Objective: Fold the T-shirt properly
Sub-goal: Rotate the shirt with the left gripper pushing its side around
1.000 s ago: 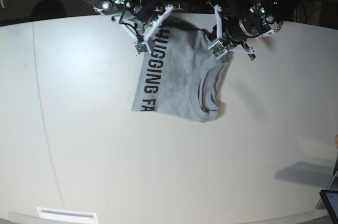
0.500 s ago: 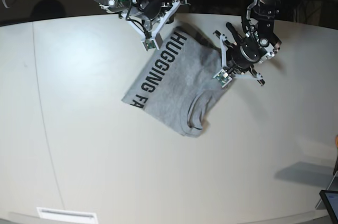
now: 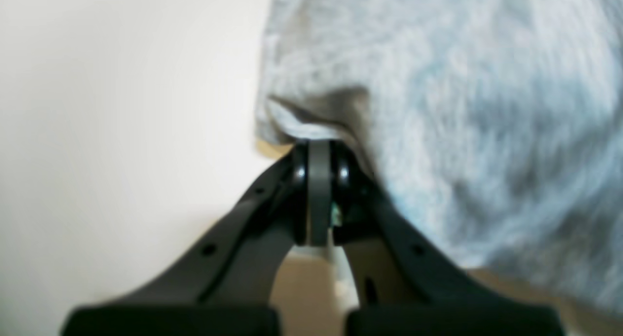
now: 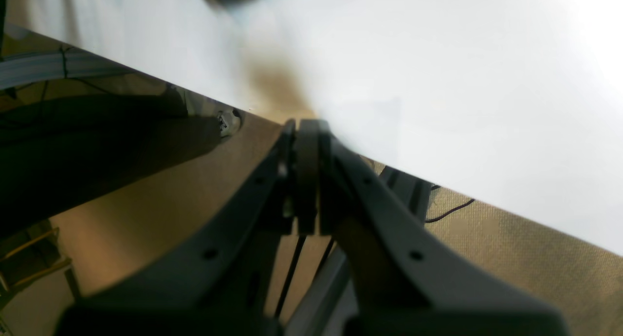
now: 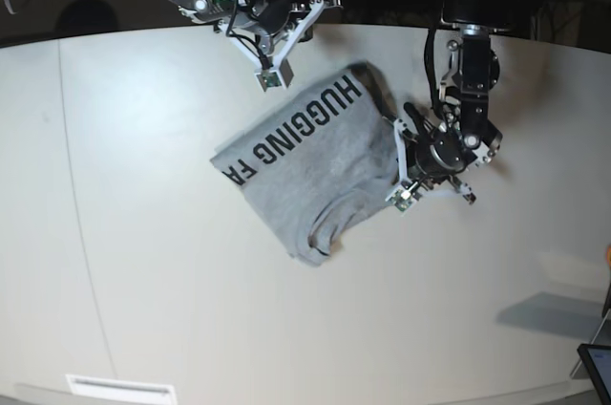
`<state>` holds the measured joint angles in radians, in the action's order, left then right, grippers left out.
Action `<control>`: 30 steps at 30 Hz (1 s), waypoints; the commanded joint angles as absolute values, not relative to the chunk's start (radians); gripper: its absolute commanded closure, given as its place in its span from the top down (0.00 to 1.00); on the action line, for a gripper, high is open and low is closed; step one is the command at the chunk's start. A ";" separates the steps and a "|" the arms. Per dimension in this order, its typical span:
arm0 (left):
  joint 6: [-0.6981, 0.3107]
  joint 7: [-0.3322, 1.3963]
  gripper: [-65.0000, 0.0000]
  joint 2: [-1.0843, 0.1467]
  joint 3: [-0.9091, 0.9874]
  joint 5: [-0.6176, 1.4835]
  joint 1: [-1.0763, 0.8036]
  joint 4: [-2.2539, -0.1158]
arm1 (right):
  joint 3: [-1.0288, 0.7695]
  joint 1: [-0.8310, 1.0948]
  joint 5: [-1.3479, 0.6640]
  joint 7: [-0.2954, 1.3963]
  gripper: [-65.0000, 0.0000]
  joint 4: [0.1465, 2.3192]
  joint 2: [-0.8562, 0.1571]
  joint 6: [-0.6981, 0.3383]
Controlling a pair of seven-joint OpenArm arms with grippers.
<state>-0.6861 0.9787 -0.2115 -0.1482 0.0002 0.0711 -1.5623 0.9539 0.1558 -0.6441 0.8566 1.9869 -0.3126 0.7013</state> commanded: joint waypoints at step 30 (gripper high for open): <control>-0.698 0.921 0.01 -0.016 -0.363 -0.012 0.489 -1.130 | 0.885 0.157 -0.644 0.845 0.00 2.000 -0.354 0.698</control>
